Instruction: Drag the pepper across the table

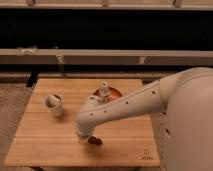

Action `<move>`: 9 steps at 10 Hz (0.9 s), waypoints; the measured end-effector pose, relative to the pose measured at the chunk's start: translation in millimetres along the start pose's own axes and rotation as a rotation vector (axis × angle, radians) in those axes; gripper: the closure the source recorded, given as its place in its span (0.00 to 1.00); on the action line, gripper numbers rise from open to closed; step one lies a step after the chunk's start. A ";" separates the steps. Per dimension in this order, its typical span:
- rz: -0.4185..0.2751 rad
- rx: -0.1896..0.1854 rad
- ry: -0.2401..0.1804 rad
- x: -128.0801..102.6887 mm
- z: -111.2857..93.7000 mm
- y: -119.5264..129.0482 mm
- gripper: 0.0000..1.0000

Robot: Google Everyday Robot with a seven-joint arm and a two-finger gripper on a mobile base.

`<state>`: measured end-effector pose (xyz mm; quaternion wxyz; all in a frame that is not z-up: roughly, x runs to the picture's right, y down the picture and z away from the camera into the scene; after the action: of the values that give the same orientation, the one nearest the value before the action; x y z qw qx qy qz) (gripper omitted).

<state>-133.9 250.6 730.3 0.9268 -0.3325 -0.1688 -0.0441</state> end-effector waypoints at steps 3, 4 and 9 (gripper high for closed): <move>-0.089 -0.013 -0.021 -31.8 1.8 -1.9 1.00; -0.111 -0.017 -0.030 -40.6 1.9 -3.2 1.00; -0.227 -0.065 -0.091 -84.2 11.2 -9.6 1.00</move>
<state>-218.1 247.6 715.3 0.8959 -0.3429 -0.2459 -0.1388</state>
